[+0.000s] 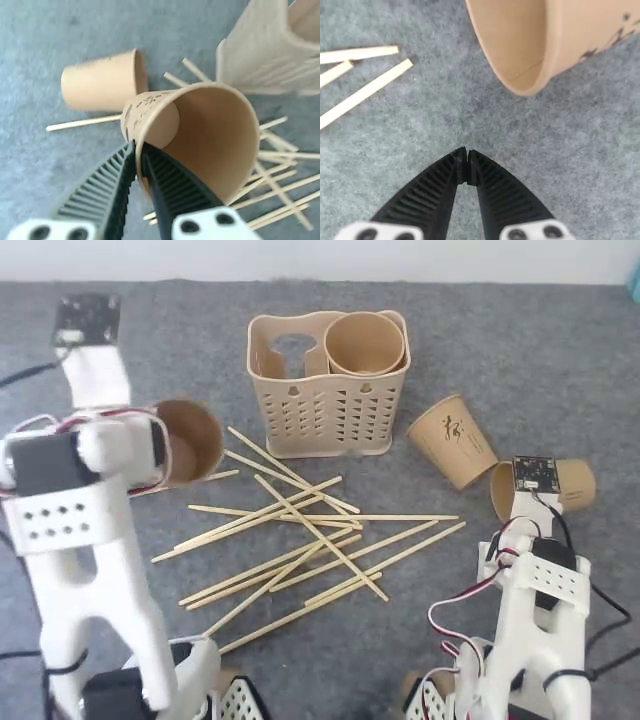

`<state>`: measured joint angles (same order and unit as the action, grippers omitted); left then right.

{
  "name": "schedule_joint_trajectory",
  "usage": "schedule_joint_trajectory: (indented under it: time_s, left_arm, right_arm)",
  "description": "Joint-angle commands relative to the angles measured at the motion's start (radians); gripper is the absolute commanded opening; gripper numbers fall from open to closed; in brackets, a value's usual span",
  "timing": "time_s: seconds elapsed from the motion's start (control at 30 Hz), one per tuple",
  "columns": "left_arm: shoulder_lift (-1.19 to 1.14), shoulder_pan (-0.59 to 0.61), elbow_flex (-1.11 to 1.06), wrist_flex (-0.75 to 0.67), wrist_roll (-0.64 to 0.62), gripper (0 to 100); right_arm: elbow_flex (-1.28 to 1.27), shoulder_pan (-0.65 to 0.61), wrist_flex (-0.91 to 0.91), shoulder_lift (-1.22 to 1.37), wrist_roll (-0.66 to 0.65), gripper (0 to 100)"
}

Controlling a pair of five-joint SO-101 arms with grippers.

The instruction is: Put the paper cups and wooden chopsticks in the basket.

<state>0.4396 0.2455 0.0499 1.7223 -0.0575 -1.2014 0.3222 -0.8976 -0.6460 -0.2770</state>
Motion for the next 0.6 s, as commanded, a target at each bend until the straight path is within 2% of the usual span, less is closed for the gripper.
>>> schedule_joint_trajectory:
  time_s: [0.0,0.23,0.43,0.57]
  left_arm:
    - [0.0,-0.104,0.122,0.035,-0.104,1]
    - [-0.002,-0.321,0.303,0.017,-0.275,1]
    - [-0.008,-0.457,0.403,-0.129,-0.381,1]
    - [-0.107,-0.494,0.42,-0.215,-0.433,1]
  right_arm:
    - [0.006,0.008,0.018,-0.041,-0.012,0.9]
    - [0.006,0.008,0.019,-0.041,-0.012,0.9]
    - [0.006,0.008,0.019,-0.041,-0.012,0.9]
    - [0.006,0.008,0.019,-0.041,-0.014,0.9]
